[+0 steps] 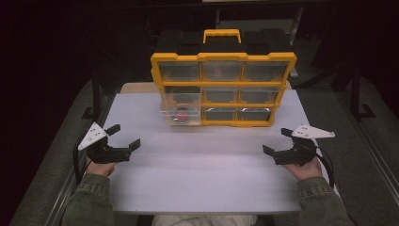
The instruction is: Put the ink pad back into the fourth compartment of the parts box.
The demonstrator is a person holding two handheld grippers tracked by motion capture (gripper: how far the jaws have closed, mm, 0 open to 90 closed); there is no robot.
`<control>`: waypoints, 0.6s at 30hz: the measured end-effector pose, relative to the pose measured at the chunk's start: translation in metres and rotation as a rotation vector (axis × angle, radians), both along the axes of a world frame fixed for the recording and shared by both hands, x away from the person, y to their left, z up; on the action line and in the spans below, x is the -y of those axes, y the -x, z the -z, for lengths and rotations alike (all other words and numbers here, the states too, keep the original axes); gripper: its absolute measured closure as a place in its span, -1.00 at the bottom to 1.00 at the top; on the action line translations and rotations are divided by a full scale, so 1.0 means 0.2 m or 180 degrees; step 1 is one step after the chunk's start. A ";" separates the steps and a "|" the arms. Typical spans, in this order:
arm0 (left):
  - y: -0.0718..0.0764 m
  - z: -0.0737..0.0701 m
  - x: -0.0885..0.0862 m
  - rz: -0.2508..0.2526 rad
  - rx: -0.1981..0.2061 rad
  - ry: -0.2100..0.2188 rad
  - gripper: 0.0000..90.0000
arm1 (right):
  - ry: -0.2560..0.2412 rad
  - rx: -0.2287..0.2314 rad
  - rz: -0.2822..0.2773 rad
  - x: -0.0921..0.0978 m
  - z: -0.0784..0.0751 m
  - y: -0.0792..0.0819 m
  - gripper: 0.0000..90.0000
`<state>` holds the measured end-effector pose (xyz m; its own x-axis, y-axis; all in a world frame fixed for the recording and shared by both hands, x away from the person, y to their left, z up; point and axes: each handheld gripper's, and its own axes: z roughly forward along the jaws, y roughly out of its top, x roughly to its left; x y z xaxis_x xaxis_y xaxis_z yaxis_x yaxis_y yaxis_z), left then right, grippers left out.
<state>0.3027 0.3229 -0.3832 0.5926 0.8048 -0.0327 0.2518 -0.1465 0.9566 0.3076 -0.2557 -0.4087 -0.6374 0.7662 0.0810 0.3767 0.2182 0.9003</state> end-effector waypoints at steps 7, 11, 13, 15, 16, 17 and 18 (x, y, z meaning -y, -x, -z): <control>0.02 0.04 -0.07 -0.0131 -0.0008 0.0096 -1.00 | -0.0004 0.0001 -0.0024 0.00 0.00 0.01 -1.00; 0.03 0.06 -0.12 -0.0196 -0.0014 0.0154 -1.00 | -0.0015 0.0004 -0.0031 -0.01 0.00 0.01 -1.00; 0.03 0.07 -0.14 -0.0223 -0.0037 0.0169 -1.00 | -0.0028 -0.0004 -0.0031 -0.01 0.00 0.01 -1.00; 0.03 0.09 -0.15 -0.0247 -0.0071 0.0187 -1.00 | -0.0030 -0.0004 -0.0040 -0.01 0.00 0.01 -1.00; 0.03 0.09 -0.16 -0.0263 -0.0091 0.0202 -1.00 | -0.0036 -0.0008 -0.0044 -0.01 0.00 0.01 -1.00; 0.03 0.10 -0.17 -0.0268 -0.0098 0.0229 -1.00 | -0.0037 -0.0005 -0.0047 -0.01 0.00 0.01 -1.00; 0.03 0.09 -0.18 -0.0269 -0.0103 0.0250 -1.00 | -0.0041 -0.0011 -0.0047 -0.01 0.01 0.01 -1.00</control>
